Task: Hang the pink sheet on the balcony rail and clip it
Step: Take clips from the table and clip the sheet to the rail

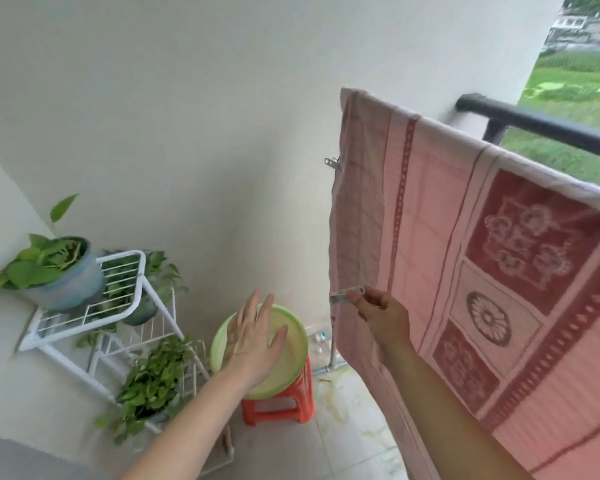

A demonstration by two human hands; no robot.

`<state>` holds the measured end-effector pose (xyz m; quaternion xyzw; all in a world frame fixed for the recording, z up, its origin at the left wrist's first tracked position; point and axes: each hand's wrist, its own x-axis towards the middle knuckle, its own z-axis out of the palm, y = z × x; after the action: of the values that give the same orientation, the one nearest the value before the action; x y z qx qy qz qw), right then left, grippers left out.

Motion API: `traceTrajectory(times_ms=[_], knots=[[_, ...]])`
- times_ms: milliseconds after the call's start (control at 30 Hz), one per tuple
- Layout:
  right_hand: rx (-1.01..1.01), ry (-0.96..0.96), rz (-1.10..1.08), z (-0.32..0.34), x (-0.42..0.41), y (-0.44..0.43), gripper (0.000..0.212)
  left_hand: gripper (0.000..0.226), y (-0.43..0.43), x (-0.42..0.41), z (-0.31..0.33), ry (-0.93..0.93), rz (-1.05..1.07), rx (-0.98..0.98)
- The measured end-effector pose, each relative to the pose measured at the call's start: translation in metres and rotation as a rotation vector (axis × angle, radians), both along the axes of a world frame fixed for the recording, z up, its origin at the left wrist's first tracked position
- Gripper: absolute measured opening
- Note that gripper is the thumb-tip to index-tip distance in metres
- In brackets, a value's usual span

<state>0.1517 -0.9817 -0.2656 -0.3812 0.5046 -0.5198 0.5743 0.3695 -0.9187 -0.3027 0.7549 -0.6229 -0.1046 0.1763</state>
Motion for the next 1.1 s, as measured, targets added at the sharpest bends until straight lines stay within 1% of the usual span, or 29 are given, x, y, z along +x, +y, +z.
traceTrajectory(times_ms=[167,267,367,533,700,833,933,1000,1033,1067,1100], knots=[[-0.009,0.133,-0.025,-0.011,0.031,-0.095,0.011,0.073,-0.093,0.036,-0.011,0.074,-0.034,0.061],[0.017,0.176,-0.075,-0.026,0.047,-0.139,0.011,0.080,-0.150,0.058,-0.035,0.104,-0.075,0.122],[0.048,0.208,-0.136,-0.046,0.059,-0.172,0.013,0.086,-0.210,0.072,-0.064,0.181,-0.140,0.209],[0.158,0.265,-0.240,-0.069,0.073,-0.202,0.019,0.094,-0.305,0.077,-0.096,0.377,-0.322,0.424],[0.219,0.287,-0.332,-0.069,0.086,-0.217,0.043,0.104,-0.386,0.063,-0.118,0.455,-0.453,0.541],[0.269,0.343,-0.370,-0.077,0.089,-0.224,0.040,0.112,-0.430,0.042,-0.147,0.442,-0.542,0.649],[0.298,0.356,-0.369,-0.089,0.086,-0.231,0.027,0.116,-0.447,0.028,-0.175,0.418,-0.648,0.717],[0.319,0.356,-0.355,-0.097,0.086,-0.234,0.022,0.114,-0.451,0.019,-0.190,0.461,-0.695,0.757],[0.333,0.357,-0.354,-0.100,0.087,-0.234,0.022,0.109,-0.452,0.014,-0.193,0.501,-0.726,0.775],[0.345,0.363,-0.355,-0.103,0.088,-0.234,0.023,0.100,-0.455,0.010,-0.196,0.574,-0.757,0.778],[0.355,0.366,-0.356,-0.105,0.088,-0.234,0.024,0.085,-0.458,0.006,-0.199,0.650,-0.794,0.761]])
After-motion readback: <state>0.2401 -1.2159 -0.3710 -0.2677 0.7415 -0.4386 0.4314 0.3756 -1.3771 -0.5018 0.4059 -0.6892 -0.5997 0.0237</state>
